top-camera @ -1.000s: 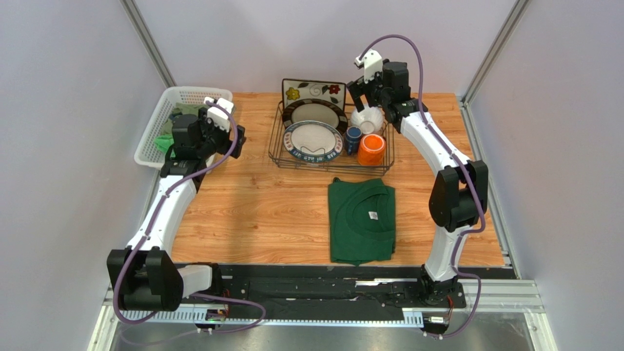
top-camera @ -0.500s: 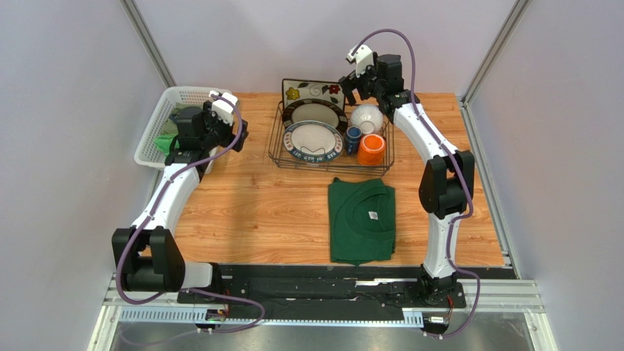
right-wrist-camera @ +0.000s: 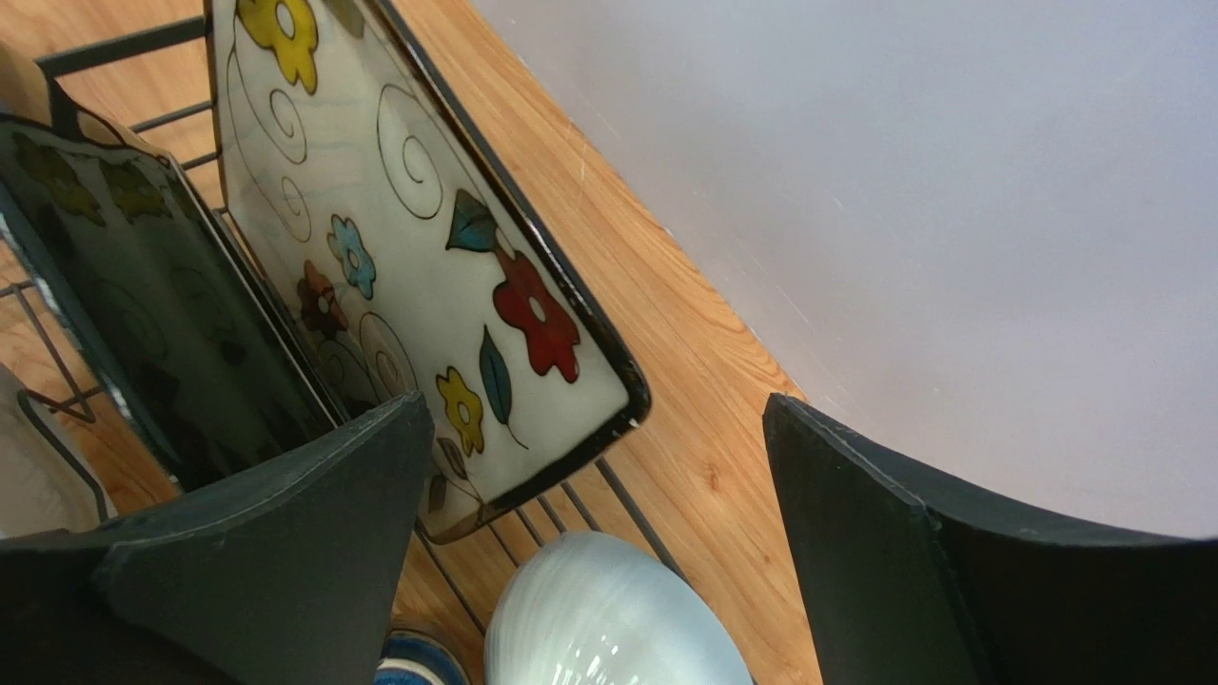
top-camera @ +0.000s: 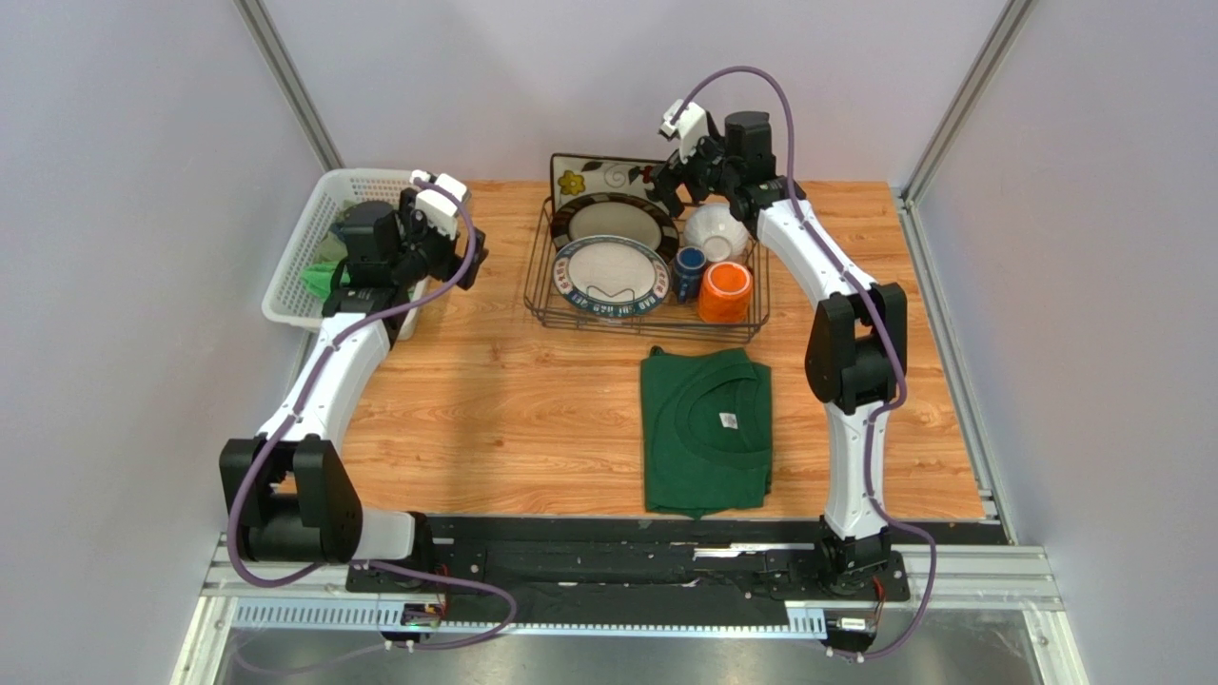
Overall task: Unload the mixed dishes from the dish rack
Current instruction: Pick up the plate from the dish rack.
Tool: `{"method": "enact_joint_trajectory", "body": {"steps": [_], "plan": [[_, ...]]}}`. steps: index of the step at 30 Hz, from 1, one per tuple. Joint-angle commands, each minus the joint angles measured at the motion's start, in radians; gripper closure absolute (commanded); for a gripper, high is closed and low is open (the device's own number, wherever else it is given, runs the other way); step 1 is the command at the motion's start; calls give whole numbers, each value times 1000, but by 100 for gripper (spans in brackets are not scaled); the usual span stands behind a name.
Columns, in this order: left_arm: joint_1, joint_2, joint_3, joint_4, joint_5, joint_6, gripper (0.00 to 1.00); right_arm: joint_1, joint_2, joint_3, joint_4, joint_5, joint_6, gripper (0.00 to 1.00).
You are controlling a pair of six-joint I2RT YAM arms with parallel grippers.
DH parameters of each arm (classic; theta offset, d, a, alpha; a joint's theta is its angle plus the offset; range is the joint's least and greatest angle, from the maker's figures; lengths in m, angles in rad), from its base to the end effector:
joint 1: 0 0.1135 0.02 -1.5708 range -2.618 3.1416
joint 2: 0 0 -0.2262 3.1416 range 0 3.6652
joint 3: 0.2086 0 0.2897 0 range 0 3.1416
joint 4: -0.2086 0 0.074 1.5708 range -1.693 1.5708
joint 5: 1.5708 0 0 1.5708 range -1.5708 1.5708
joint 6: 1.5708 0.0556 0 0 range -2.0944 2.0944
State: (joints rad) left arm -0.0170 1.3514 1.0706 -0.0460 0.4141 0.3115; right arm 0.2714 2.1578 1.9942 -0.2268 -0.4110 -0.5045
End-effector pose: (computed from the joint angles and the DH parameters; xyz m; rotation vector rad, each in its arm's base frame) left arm 0.3776 -0.0288 0.2733 0.5782 1.7820 -0.1901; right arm 0.5242 0.1689 0.2673 -0.9727 1.6728 0.2475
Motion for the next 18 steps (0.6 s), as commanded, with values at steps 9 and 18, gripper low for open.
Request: {"method": "enact_joint_trajectory", "body": {"steps": [9,18], "plan": [[8,55,75,94,54,58,13,-3,117,132,55,-66,-74,10],[8,86,72,129,83,92,13,-5,177,138,115,-135,-60,17]]}}
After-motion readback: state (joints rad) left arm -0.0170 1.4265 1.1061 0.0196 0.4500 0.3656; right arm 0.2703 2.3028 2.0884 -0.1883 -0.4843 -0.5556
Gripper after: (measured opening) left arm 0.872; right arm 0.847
